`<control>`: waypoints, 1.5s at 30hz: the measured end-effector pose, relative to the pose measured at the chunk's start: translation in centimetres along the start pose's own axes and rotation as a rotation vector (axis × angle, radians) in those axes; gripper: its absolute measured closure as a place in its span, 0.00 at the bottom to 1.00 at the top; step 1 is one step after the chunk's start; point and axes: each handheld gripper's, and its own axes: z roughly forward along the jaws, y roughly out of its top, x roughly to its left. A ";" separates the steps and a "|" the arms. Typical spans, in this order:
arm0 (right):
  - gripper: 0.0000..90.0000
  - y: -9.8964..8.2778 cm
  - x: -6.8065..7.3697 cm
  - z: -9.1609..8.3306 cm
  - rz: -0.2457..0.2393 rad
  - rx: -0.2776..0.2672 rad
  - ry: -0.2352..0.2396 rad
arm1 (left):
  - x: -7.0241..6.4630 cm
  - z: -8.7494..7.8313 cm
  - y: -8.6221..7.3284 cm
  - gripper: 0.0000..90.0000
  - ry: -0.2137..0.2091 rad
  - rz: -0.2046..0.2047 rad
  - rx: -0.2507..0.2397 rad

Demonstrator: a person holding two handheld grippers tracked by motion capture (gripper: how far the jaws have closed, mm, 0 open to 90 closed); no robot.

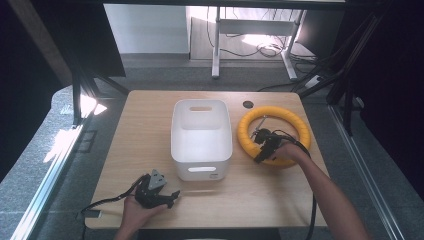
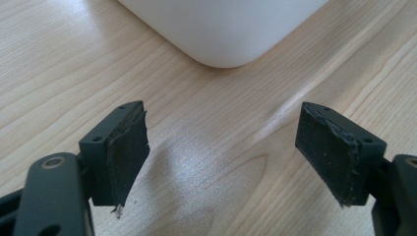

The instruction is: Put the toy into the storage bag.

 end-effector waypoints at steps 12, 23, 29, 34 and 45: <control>0.58 0.0 -0.5 -2.6 0.058 -0.145 0.067 | 0.0 0.1 0.0 0.23 -0.003 0.008 0.005; 0.58 -0.7 -1.2 -5.2 0.105 -0.303 0.122 | 0.0 0.2 0.0 0.23 -0.003 0.002 0.002; 0.58 -0.6 -1.2 -6.1 0.110 -0.351 0.136 | 0.0 0.2 0.0 0.23 -0.005 0.002 0.002; 0.58 -0.6 -1.3 -6.9 0.119 -0.406 0.149 | 0.0 0.2 0.0 0.23 -0.003 0.002 0.001; 0.58 -1.0 -1.4 -8.4 0.124 -0.494 0.139 | 0.0 0.1 0.0 0.23 -0.002 0.002 0.001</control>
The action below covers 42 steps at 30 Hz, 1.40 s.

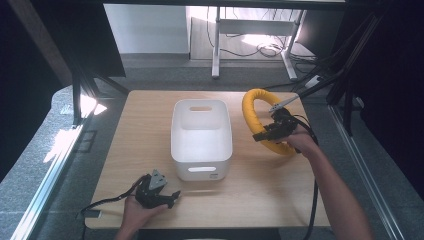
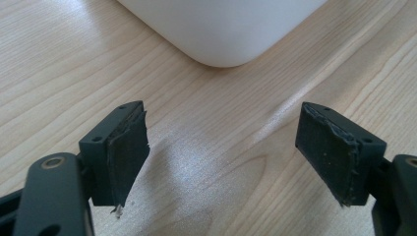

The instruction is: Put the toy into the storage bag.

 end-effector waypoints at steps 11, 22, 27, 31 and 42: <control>0.58 1.2 0.8 -1.3 -0.025 -0.086 0.001 | 0.0 -0.1 0.0 0.23 0.003 -0.003 -0.002; 0.58 1.6 1.5 -2.1 -0.039 -0.159 0.012 | 0.0 -0.1 0.0 0.23 0.004 -0.001 -0.001; 0.58 1.8 1.8 -2.5 -0.045 -0.184 0.017 | 0.0 -0.1 0.0 0.23 0.003 0.001 0.000; 0.58 2.0 2.2 -3.1 -0.056 -0.208 0.023 | 0.0 -0.1 0.0 0.23 0.004 0.002 0.001; 0.57 2.4 3.0 -3.9 -0.076 -0.243 0.038 | 0.0 -0.1 0.0 0.22 0.004 0.004 0.002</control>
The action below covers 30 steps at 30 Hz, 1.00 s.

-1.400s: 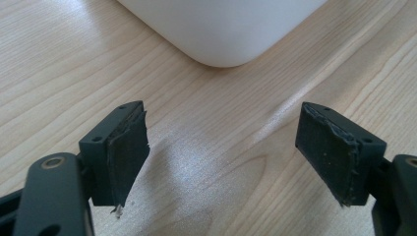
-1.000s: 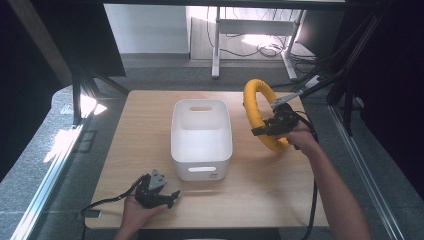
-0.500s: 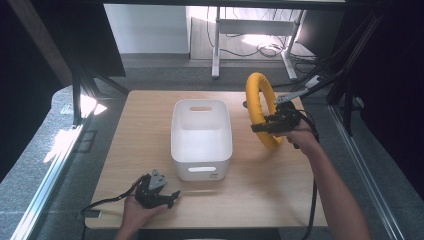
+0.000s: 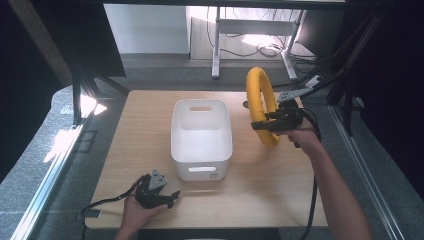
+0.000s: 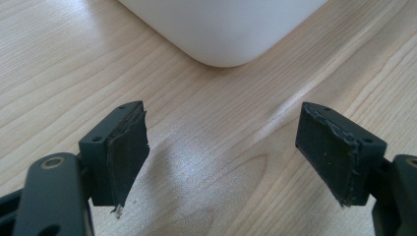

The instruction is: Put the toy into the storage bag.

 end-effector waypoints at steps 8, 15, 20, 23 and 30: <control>0.57 0.3 0.6 -0.2 -0.014 -0.017 0.011 | 0.0 0.1 0.0 0.22 -0.002 -0.002 -0.003; 0.57 0.7 1.2 -0.2 -0.024 -0.043 0.024 | 0.0 0.1 0.0 0.22 -0.002 -0.002 -0.002; 0.57 0.9 1.5 -0.3 -0.030 -0.054 0.027 | 0.0 0.1 0.0 0.22 -0.004 -0.003 -0.002; 0.57 1.3 2.0 -0.4 -0.042 -0.064 0.037 | -0.1 0.1 0.0 0.22 -0.003 -0.003 -0.002; 0.57 1.7 2.6 -0.6 -0.052 -0.096 0.058 | 0.0 0.0 0.0 0.22 0.000 -0.003 -0.002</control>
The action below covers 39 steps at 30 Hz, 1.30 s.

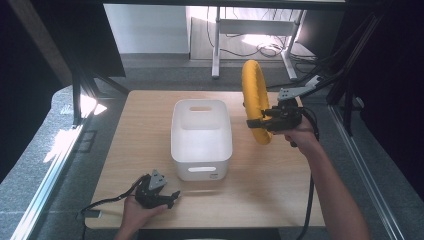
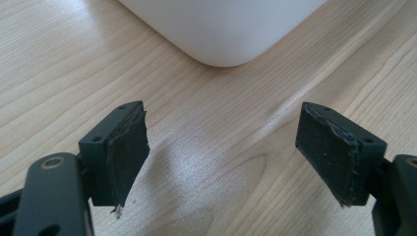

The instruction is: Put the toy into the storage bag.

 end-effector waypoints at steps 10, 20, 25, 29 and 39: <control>0.57 0.5 0.6 -0.3 -0.012 -0.015 0.021 | 0.0 0.0 0.0 0.22 0.003 0.000 0.001; 0.57 1.2 1.4 -0.4 -0.029 -0.032 0.045 | 0.0 0.0 0.0 0.22 0.002 0.004 0.001; 0.57 1.5 1.7 -0.3 -0.038 -0.037 0.053 | 0.0 0.0 0.0 0.22 0.001 0.003 0.000; 0.57 2.0 2.2 -0.4 -0.050 -0.042 0.065 | 0.0 0.0 0.0 0.22 0.002 0.001 -0.001; 0.57 2.8 3.0 -0.6 -0.071 -0.058 0.087 | 0.0 0.1 0.0 0.22 0.001 0.000 -0.003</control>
